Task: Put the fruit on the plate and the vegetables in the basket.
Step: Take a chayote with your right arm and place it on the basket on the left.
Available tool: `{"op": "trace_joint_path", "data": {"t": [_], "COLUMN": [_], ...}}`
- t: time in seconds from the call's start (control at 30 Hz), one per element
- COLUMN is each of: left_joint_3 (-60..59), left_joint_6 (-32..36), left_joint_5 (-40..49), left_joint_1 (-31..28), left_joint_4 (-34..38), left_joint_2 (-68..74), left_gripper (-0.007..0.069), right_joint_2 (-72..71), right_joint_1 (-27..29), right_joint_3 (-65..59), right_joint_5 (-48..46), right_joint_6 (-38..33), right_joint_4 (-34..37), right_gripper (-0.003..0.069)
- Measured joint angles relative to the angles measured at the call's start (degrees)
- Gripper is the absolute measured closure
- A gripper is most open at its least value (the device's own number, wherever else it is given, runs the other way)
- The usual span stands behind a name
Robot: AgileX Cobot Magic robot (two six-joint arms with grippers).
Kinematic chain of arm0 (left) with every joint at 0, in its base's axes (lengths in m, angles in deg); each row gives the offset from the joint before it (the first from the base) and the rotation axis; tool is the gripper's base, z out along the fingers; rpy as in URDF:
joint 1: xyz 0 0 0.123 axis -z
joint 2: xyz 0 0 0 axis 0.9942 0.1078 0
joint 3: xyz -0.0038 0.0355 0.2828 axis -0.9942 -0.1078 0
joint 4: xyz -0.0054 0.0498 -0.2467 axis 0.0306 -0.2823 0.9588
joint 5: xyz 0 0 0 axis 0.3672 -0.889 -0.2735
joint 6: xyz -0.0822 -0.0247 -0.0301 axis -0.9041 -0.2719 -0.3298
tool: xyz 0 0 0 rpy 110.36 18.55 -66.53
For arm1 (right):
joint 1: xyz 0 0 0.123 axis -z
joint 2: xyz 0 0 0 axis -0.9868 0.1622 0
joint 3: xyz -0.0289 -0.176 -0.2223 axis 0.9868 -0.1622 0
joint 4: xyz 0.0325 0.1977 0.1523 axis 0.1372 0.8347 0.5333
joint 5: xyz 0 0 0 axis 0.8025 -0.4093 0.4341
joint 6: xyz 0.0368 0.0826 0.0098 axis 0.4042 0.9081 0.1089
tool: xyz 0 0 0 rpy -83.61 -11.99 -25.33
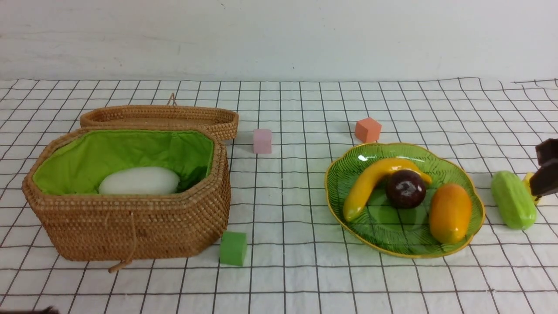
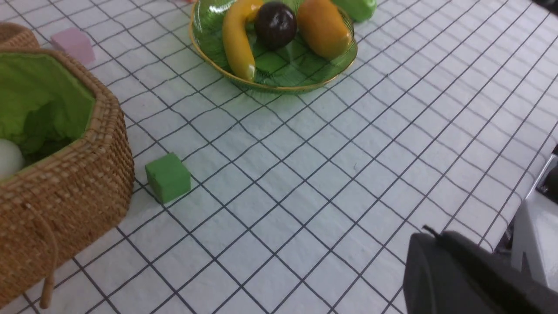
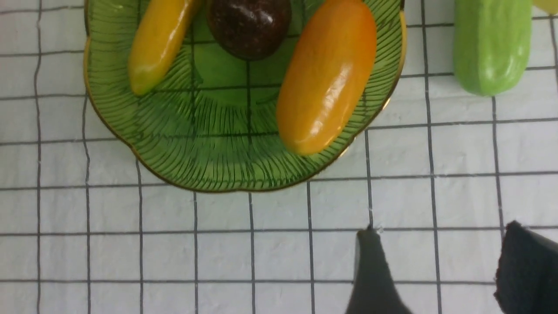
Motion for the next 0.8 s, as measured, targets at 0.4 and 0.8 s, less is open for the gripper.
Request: {"op": "trace_joint_path", "data": {"t": [0.4,0.8], "left_joint_3": [-11.3,-15.4], "left_joint_6": [-0.6,-0.6], "left_joint_5": [-2.8,-5.2], "left_joint_1": [0.0,0.0], "left_joint_4": [1.9,1.9], "left_joint_2": [-20.4,-24.3], "left_gripper": [0.0638,0.0638], "right_joint_2": [17.6,32.2], "right_joint_1": [2.8,6.4], "right_joint_3": [0.3,9.7], "right_joint_5": [13.9,18.4], "right_joint_6": [-2.7,-2.7], "right_joint_4": [-1.8,-2.8], "right_gripper": [0.0253,0.0167]}}
